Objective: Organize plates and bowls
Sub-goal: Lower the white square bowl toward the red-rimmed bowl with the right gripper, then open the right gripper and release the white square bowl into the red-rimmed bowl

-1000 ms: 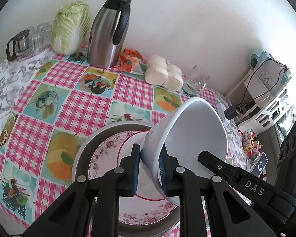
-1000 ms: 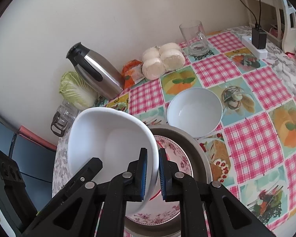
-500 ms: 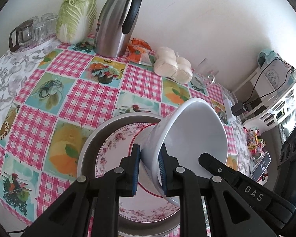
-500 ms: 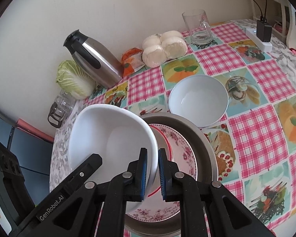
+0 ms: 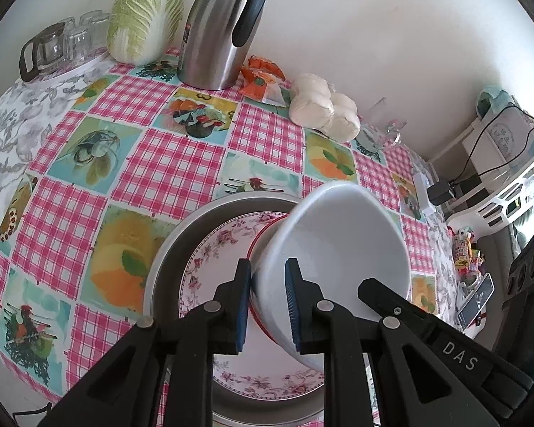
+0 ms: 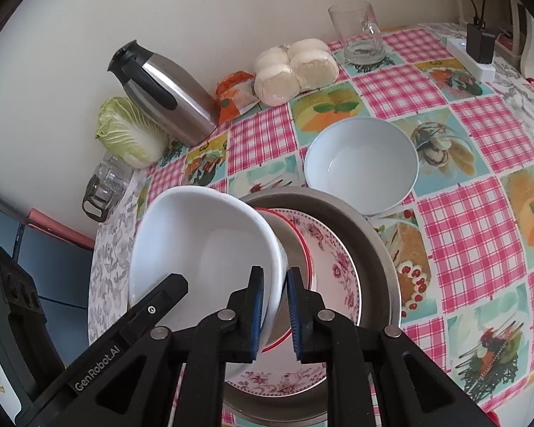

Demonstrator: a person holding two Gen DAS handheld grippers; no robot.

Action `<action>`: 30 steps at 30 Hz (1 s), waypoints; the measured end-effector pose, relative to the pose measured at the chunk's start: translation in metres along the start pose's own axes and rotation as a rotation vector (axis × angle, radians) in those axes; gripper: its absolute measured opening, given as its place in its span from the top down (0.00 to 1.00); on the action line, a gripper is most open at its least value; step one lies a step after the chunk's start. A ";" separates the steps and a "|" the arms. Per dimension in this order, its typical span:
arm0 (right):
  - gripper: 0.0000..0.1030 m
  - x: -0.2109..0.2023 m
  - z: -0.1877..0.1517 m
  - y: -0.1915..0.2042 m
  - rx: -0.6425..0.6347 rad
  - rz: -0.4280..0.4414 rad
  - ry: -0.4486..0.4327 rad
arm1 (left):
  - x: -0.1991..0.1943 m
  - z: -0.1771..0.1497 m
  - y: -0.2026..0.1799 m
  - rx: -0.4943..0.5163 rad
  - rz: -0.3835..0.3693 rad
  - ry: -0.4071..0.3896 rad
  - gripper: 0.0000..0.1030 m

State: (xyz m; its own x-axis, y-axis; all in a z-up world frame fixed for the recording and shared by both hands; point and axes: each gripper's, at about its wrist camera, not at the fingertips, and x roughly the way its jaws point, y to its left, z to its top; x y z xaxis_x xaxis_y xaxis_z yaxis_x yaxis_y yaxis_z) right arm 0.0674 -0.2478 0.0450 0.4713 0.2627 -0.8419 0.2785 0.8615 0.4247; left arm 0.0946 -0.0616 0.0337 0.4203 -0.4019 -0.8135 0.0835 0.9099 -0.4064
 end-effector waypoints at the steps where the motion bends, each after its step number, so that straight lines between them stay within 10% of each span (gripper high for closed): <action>1: 0.79 0.000 -0.001 0.000 -0.001 -0.002 0.002 | 0.000 0.000 0.001 -0.005 -0.001 -0.001 0.81; 30: 0.66 0.002 0.004 -0.014 0.030 -0.023 -0.007 | -0.010 0.005 0.011 -0.068 0.006 -0.041 0.65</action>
State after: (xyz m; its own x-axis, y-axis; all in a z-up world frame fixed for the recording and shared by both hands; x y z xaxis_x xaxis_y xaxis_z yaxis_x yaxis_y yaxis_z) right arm 0.0678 -0.2616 0.0391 0.4705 0.2401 -0.8491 0.3144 0.8535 0.4156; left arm 0.0958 -0.0474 0.0395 0.4572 -0.3911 -0.7988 0.0198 0.9024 -0.4305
